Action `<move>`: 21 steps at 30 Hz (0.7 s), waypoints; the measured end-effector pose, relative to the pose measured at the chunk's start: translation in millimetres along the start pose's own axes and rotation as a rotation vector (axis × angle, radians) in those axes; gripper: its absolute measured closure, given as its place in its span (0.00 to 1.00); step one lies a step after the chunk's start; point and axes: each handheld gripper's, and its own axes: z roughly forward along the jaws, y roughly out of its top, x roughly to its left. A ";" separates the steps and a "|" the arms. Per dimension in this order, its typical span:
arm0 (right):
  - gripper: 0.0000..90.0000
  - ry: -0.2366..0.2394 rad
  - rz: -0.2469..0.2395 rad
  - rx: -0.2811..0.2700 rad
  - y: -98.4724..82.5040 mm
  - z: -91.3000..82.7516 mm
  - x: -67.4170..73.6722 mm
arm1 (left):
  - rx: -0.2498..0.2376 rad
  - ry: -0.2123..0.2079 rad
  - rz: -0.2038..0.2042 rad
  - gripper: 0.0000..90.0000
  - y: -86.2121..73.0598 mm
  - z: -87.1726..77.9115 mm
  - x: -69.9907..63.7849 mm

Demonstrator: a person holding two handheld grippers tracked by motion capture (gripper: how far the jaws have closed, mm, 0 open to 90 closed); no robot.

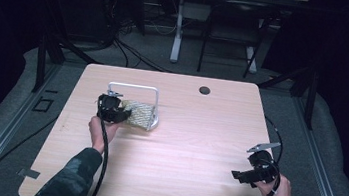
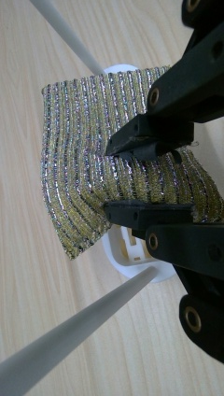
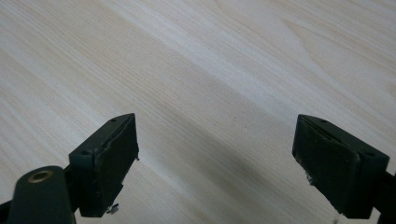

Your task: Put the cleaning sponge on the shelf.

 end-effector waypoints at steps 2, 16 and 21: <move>0.15 0.004 0.002 0.000 0.5 0.3 0.4 | 0.002 0.000 0.003 0.75 0.7 1.8 -0.8; 0.16 0.004 0.010 -0.004 0.5 1.5 1.7 | 0.012 0.053 0.008 0.74 -0.2 10.7 -4.5; 0.16 0.002 -0.006 0.007 0.6 1.7 1.3 | 0.020 0.073 0.012 0.68 -0.7 14.2 -3.6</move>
